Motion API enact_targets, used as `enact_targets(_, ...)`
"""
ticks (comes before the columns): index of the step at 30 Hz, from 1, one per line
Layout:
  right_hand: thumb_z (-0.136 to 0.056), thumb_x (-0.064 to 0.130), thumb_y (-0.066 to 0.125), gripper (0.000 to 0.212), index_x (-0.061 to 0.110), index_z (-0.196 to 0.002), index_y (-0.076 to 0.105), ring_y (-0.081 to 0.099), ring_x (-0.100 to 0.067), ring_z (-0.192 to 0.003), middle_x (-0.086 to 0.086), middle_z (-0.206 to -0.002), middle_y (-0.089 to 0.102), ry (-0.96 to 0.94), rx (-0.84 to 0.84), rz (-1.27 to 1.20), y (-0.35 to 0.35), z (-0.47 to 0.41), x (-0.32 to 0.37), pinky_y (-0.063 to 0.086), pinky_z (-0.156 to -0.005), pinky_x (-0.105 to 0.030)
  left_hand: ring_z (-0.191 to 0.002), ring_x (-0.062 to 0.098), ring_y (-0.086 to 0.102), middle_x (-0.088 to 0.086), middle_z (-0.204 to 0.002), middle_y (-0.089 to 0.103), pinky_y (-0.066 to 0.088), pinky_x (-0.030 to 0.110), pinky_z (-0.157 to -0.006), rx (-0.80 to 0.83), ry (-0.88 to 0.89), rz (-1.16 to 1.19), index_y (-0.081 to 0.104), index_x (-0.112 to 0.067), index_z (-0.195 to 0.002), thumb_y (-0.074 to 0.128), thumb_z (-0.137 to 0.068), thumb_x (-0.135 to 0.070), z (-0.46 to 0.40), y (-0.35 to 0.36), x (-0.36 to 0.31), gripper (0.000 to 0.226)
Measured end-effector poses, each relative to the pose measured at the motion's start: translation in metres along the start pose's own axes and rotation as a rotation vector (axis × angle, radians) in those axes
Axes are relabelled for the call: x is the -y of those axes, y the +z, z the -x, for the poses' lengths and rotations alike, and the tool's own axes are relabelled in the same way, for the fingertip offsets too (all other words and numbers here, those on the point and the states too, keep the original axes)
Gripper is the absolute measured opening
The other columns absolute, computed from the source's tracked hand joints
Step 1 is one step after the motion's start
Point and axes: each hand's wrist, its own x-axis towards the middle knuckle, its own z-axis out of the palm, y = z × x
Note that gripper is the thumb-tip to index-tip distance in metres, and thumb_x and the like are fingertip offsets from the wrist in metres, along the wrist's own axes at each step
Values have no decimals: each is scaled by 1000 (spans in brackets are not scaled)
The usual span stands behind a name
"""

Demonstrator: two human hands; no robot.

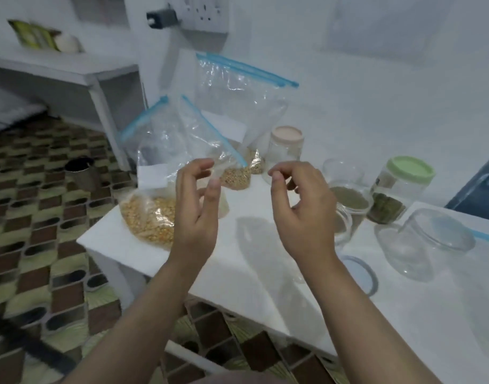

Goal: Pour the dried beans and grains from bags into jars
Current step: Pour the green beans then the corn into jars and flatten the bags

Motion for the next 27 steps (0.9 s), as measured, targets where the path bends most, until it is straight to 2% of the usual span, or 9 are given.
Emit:
enact_targets(2, -95, 14, 53, 11, 13, -92, 64, 55, -18, -81, 6, -85, 62, 37, -23, -61, 30, -10, 8, 44, -71, -28, -126, 14, 47, -5, -130, 49, 41, 25, -101, -49, 36, -79, 45, -30, -129, 40, -102, -36, -18, -26, 4, 28)
enact_targets(5, -95, 14, 51, 11, 14, -91, 62, 56, -22, -80, 9, -83, 59, 82, -37, -126, 78, -21, 11, 45, -70, -34, -128, 13, 44, -17, -128, 44, 39, 37, -108, -101, 32, -181, 41, -45, -123, 42, -104, -36, -42, -62, 16, 21)
enact_targets(7, -96, 17, 49, 13, 14, -92, 61, 56, -22, -81, 8, -85, 58, 126, -35, -144, 109, -25, 11, 47, -70, -37, -129, 14, 40, -23, -124, 39, 37, 43, -110, -119, 13, -224, 41, -44, -122, 44, -104, -33, -57, -83, 29, 21)
enact_targets(13, -97, 35, 47, 25, 15, -108, 57, 53, -14, -98, 4, -106, 55, 240, 0, -135, 185, -34, 9, 48, -88, -42, -132, 17, 32, -8, -134, 33, 34, 49, -112, -55, -88, -265, 40, -33, -129, 48, -102, -33, -107, -129, 85, 28)
enact_targets(17, -98, 38, 47, 34, 12, -117, 55, 52, -15, -107, 5, -111, 52, 250, -1, -78, 217, -41, 12, 45, -94, -41, -137, 20, 27, 4, -144, 29, 28, 41, -117, 14, -103, -301, 38, -21, -140, 50, -101, -29, -138, -143, 116, 41)
enact_targets(21, -99, 35, 50, 36, 12, -127, 51, 51, -13, -108, 5, -113, 51, 245, -44, -23, 238, -50, 13, 43, -97, -35, -143, 21, 15, 1, -153, 21, 20, 42, -118, 108, -88, -427, 28, -26, -149, 46, -102, -37, -161, -149, 136, 52)
enact_targets(23, -100, 30, 53, 30, 14, -125, 54, 52, -12, -101, 5, -108, 55, 239, -65, -9, 243, -54, 15, 44, -93, -33, -144, 20, 15, -1, -155, 26, 17, 46, -118, 159, -73, -482, 27, -27, -151, 41, -103, -42, -171, -149, 141, 52)
enact_targets(25, -101, 22, 54, 15, 14, -112, 59, 54, -12, -91, 6, -98, 58, 193, -102, 0, 246, -57, 18, 46, -85, -34, -138, 20, 27, -2, -147, 41, 23, 53, -116, 190, -3, -490, 39, -25, -145, 35, -100, -50, -179, -148, 144, 51)
enact_targets(27, -100, 16, 53, 7, 13, -100, 59, 53, -13, -82, 6, -88, 58, 166, -134, -27, 243, -58, 22, 45, -75, -30, -130, 18, 35, -4, -135, 51, 29, 52, -110, 162, 64, -478, 50, -23, -135, 32, -97, -53, -182, -145, 142, 52)
